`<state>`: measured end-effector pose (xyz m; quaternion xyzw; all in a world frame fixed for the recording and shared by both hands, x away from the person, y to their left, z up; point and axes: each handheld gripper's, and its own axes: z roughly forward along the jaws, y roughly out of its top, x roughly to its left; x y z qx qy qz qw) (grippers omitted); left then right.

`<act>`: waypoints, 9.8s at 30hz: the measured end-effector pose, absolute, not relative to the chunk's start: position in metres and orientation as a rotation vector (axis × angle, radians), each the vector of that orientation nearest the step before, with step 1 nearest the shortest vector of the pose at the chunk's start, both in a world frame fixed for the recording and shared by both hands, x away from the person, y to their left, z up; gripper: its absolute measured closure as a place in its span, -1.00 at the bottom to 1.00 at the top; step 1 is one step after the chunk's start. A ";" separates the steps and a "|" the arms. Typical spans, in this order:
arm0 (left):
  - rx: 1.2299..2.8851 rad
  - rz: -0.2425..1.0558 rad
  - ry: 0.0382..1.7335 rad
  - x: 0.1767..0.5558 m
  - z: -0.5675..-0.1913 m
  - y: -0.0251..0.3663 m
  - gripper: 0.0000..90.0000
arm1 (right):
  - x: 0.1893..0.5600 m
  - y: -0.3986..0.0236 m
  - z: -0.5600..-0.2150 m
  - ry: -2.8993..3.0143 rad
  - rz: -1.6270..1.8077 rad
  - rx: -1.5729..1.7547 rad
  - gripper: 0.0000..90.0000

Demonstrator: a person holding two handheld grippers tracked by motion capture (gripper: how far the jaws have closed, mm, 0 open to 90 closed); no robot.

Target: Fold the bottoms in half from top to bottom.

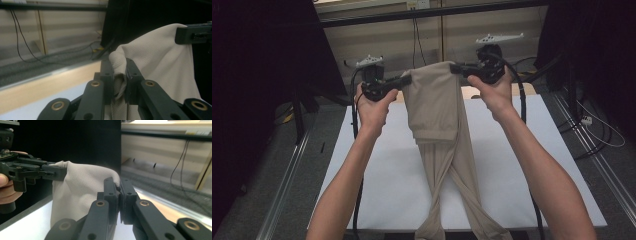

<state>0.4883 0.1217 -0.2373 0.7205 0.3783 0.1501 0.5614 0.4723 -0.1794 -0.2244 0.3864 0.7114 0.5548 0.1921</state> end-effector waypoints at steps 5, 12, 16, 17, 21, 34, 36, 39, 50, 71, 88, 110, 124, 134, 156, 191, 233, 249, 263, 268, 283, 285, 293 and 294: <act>1.656 0.390 0.861 0.497 -0.207 0.110 0.78 | 0.477 -0.188 -0.195 1.937 1.551 1.084 0.90; 1.715 0.356 0.922 0.521 -0.235 0.092 0.78 | 0.499 -0.193 -0.212 1.939 1.481 1.150 0.90; 1.749 0.303 0.962 0.531 -0.271 0.089 0.77 | 0.514 -0.197 -0.254 1.985 1.435 1.227 0.90; 1.748 0.279 0.971 0.534 -0.279 0.089 0.77 | 0.517 -0.199 -0.264 1.990 1.435 1.249 0.90; 1.777 0.232 1.010 0.546 -0.311 0.083 0.77 | 0.531 -0.203 -0.300 2.008 1.421 1.330 0.90; 1.802 0.261 1.120 0.557 -0.341 0.079 -0.09 | 0.552 -0.200 -0.338 1.946 1.227 1.471 0.12; 1.831 0.266 1.068 0.542 -0.345 0.082 -0.11 | 0.538 -0.197 -0.343 1.984 1.244 1.429 0.15; 1.895 0.273 1.006 0.512 -0.356 0.087 -0.19 | 0.506 -0.196 -0.352 2.063 1.276 1.358 0.24; 2.063 0.066 0.866 0.374 -0.408 0.115 -0.24 | 0.353 -0.218 -0.394 2.310 1.237 1.258 0.51; 2.346 -0.032 0.652 0.257 -0.439 0.095 -0.14 | 0.220 -0.218 -0.441 2.542 1.061 1.258 0.78; 2.281 -0.067 0.645 0.260 -0.427 0.104 0.92 | 0.215 -0.156 -0.432 2.705 1.243 1.112 1.00; 2.169 -0.089 0.612 0.256 -0.390 0.112 0.92 | 0.226 -0.116 -0.431 2.721 1.297 1.036 0.43; 2.286 -0.197 0.521 0.246 -0.413 0.074 0.50 | 0.254 -0.167 -0.426 2.477 1.262 1.219 0.56; 2.260 -0.140 0.680 0.264 -0.427 0.112 0.56 | 0.271 -0.120 -0.426 2.608 1.232 1.063 0.50; 2.362 -0.164 0.558 0.242 -0.438 0.080 0.64 | 0.257 -0.174 -0.422 2.473 1.226 1.172 1.00; 2.253 -0.409 0.529 0.236 -0.446 0.058 0.87 | 0.247 -0.139 -0.440 2.613 1.074 1.105 0.40; 2.280 -0.039 0.457 0.294 -0.450 -0.003 0.43 | 0.255 -0.235 -0.443 2.356 0.934 1.447 1.00; 2.272 -0.061 0.499 0.278 -0.421 0.043 1.00 | 0.243 -0.230 -0.433 2.416 1.112 1.480 1.00; 2.308 -0.026 0.538 0.256 -0.412 0.095 1.00 | 0.215 -0.206 -0.431 2.524 1.182 1.361 1.00; 2.382 -0.043 0.563 0.248 -0.429 0.101 1.00 | 0.212 -0.190 -0.444 2.639 1.126 1.312 1.00; 2.265 0.094 0.623 0.282 -0.418 0.107 0.05 | 0.242 -0.204 -0.430 2.506 1.218 1.201 0.10; 2.230 0.135 0.683 0.303 -0.419 0.107 -0.26 | 0.262 -0.206 -0.426 2.489 1.213 1.184 0.07; 2.101 0.183 0.773 0.359 -0.426 0.106 -0.58 | 0.322 -0.206 -0.418 2.411 1.285 1.111 -0.05; 2.091 0.184 0.780 0.363 -0.426 0.105 -0.66 | 0.327 -0.206 -0.418 2.412 1.292 1.101 -0.03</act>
